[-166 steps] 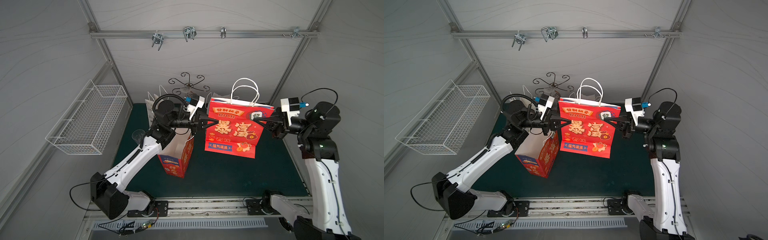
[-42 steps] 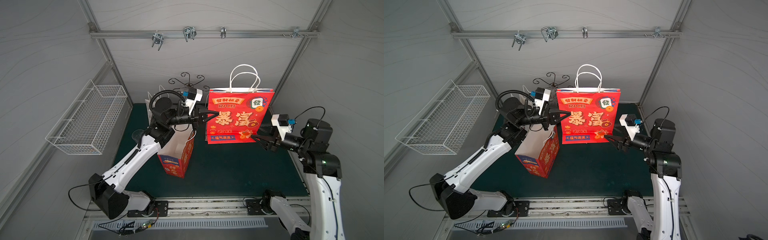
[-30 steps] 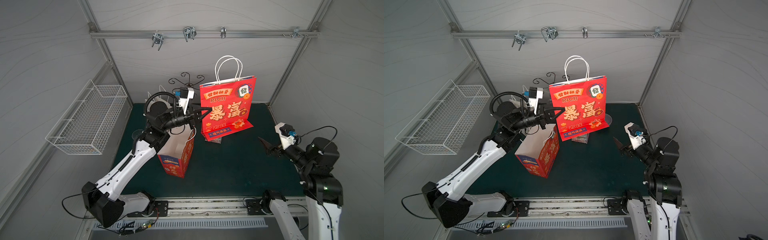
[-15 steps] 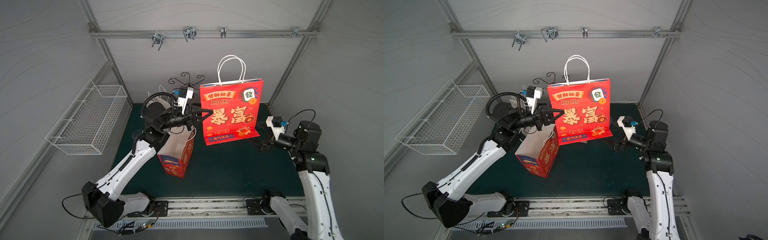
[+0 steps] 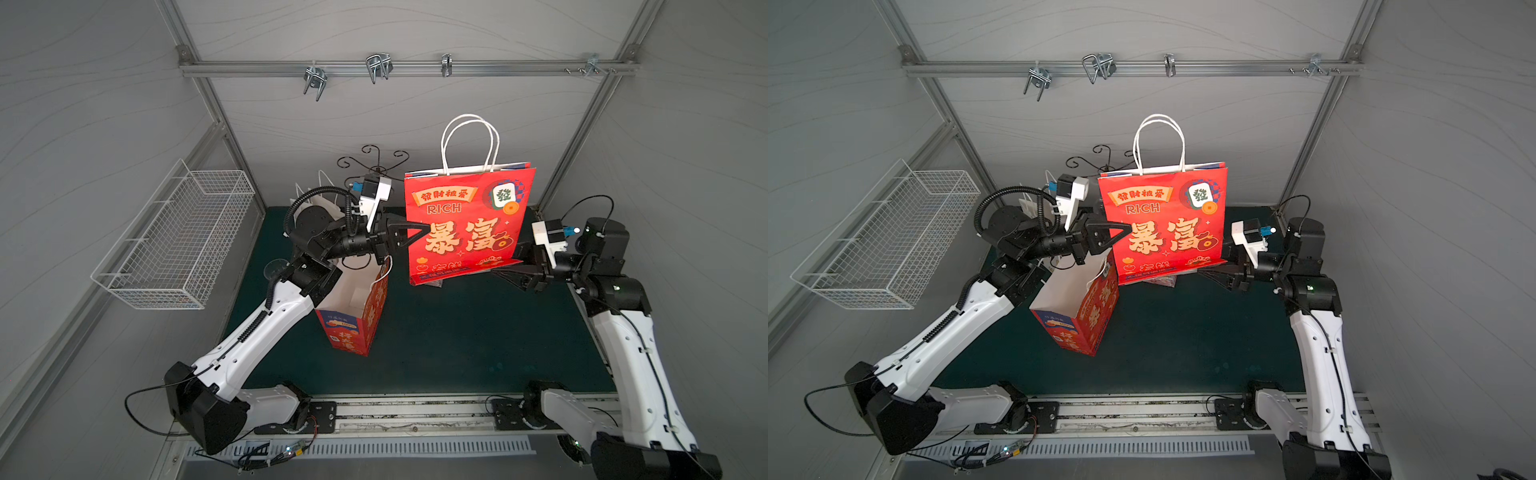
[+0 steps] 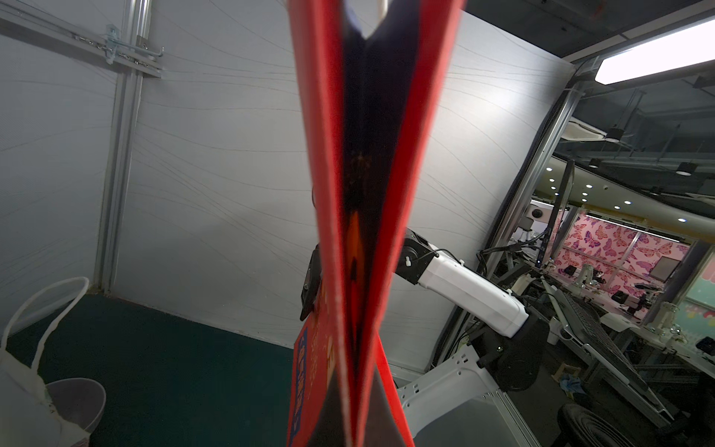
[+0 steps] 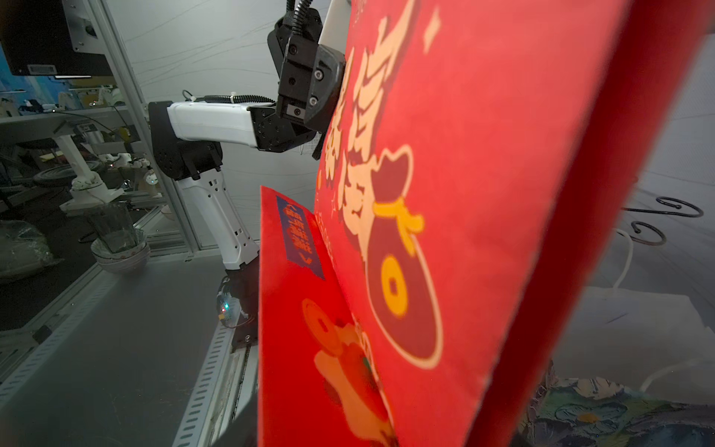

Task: Put away the paper bag
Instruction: Press the paper bag at the center of the board.

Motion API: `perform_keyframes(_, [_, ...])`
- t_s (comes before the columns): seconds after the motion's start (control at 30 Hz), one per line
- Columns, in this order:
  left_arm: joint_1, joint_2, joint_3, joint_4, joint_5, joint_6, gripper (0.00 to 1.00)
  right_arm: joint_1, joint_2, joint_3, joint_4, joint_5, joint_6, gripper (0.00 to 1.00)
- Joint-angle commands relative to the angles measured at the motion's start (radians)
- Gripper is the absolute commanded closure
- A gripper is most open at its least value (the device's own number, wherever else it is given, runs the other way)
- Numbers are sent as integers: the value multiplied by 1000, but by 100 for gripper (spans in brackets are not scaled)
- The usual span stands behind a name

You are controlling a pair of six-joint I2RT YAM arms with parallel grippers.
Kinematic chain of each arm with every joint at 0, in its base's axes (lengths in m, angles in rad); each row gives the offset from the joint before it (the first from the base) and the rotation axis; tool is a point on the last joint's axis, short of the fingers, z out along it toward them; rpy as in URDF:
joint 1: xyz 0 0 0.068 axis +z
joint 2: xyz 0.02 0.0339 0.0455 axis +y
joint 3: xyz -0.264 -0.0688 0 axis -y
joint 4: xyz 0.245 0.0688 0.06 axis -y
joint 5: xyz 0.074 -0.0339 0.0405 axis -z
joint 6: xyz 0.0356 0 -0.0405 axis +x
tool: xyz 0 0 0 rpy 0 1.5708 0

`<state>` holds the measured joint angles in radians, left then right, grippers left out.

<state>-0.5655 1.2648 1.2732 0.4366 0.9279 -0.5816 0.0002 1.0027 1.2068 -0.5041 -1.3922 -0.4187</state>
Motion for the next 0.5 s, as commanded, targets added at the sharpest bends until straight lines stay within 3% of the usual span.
perform_keyframes(0.0, [-8,6,22,62,11,-18,100,12,1,23,24,-44,-8,54])
perform_keyframes(0.2, [-8,4,13,60,-15,-13,100,30,2,23,45,-83,5,73])
perform_keyframes(0.33, [-8,-7,-2,62,-76,16,100,30,-4,36,40,-84,8,94])
perform_keyframes(0.4, [-8,-21,-13,62,-127,41,89,29,-12,45,34,-82,6,99])
perform_keyframes(0.47, [-8,-43,-27,58,-191,85,65,27,-29,48,31,-61,7,100])
